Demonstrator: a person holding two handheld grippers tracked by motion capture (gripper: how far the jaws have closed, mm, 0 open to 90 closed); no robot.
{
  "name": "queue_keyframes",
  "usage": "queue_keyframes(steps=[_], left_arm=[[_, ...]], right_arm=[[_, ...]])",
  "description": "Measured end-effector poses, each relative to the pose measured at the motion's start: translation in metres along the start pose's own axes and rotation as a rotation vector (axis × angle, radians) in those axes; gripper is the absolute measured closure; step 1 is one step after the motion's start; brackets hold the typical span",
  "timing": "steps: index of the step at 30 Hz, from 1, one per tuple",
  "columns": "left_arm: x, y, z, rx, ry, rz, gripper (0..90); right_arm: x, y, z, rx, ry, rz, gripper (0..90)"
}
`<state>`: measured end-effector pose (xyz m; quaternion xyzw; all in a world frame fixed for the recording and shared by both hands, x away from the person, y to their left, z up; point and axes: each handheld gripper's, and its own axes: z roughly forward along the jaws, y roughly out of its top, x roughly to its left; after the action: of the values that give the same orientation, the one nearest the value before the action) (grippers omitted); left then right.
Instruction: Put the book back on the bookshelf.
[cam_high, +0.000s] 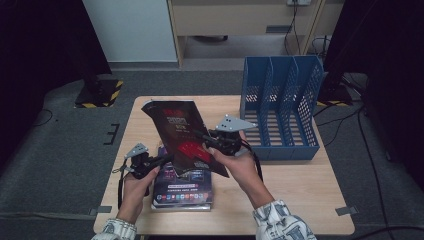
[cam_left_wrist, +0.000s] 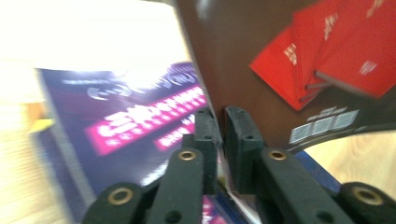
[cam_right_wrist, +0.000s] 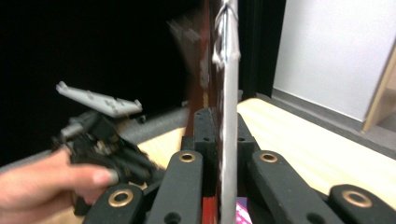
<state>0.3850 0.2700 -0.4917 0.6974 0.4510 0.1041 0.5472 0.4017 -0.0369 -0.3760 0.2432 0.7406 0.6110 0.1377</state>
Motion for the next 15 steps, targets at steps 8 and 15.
queue_keyframes(steps=[8,15], left_arm=[[-0.0025,0.0047,-0.0099,0.005,0.089,0.085,86.8],[-0.0063,0.0068,-0.0134,-0.009,0.123,0.13,87.4]], right_arm=[[-0.002,-0.0062,0.0064,0.027,-0.01,-0.005,85.9],[-0.0099,-0.01,0.0035,0.044,-0.028,0.008,84.5]])
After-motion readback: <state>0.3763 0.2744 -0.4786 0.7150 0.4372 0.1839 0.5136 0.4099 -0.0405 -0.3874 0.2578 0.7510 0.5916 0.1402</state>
